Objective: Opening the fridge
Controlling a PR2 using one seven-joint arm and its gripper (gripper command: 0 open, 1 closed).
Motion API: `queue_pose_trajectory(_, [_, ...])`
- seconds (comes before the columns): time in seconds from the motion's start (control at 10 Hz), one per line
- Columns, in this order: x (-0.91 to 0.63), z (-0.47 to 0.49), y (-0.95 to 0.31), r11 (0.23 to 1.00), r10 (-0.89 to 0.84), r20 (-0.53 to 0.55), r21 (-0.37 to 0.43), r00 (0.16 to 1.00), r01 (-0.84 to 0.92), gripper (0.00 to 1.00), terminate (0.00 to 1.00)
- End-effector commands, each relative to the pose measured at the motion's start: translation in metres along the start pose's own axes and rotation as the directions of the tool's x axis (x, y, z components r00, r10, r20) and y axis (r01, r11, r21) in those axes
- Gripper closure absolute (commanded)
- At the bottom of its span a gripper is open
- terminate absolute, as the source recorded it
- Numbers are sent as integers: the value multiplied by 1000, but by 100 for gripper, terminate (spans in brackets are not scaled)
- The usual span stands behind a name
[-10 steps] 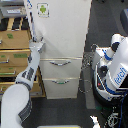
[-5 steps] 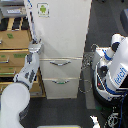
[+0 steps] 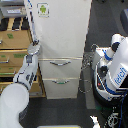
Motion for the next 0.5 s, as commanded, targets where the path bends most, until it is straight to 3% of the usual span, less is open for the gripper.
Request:
queue_pose_trajectory(0.1, [8,-11,10,1000,-9,-7,-1,1000,9,100,0])
queue_pose_trajectory(0.4, [-9,-4,4,999,-43,6,-9,999,43,100,0])
queue_pose_trajectory(0.5, [-74,8,-12,988,-154,30,-20,988,155,100,0])
